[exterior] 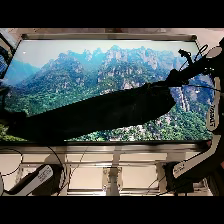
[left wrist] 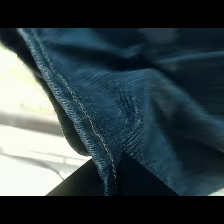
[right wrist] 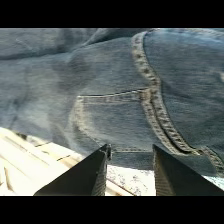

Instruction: Fold the clothes and pants, and hang the long-sleeved shirts on hangers.

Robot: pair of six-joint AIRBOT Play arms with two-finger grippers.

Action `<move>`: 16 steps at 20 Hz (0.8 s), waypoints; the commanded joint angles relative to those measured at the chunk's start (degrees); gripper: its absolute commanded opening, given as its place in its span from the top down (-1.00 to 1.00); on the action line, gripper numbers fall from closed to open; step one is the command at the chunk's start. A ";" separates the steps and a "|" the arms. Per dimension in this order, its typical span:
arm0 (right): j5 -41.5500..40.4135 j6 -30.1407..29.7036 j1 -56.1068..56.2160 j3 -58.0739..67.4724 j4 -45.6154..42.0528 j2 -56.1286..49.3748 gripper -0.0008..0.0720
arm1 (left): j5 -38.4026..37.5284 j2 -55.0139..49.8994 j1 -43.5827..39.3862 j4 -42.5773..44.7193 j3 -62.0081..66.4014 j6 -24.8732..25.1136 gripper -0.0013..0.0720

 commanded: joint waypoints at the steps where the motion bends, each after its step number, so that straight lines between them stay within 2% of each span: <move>1: -2.32 0.35 -0.94 -3.98 -1.99 3.17 0.16 | -0.98 0.31 -9.33 -1.46 3.61 0.44 0.89; 3: -4.83 -1.64 -0.48 -12.61 3.91 8.52 0.17 | -2.12 0.31 -12.59 -4.63 5.84 -1.14 0.89; 4: -7.37 -4.81 0.92 -18.36 10.32 11.78 0.42 | -2.10 0.31 -13.40 -6.93 6.47 -1.29 0.89; 5: -10.75 -8.81 3.45 -23.82 16.24 14.58 0.88 | -1.97 0.31 -13.70 -9.84 6.78 -1.29 0.89; 7: -16.74 -11.93 11.93 -30.77 19.58 16.74 0.92 | -1.88 0.31 -13.62 -14.27 6.78 -2.21 0.89; 9: -20.09 -12.09 23.26 -32.39 16.46 14.97 0.92 | -1.90 0.31 -13.62 -15.93 6.78 -3.52 0.89; 11: -27.30 -12.02 34.47 -32.24 15.06 12.98 0.92 | -1.90 0.33 -13.62 -20.06 6.78 -3.85 0.89; 13: -34.07 -11.76 43.36 -31.26 14.80 11.23 0.92 | -1.90 0.39 -13.62 -26.53 6.78 -3.82 0.89; 16: -37.27 -7.82 49.00 -30.45 11.37 10.36 0.92 | -1.95 0.39 -14.08 -35.85 6.78 -3.23 0.89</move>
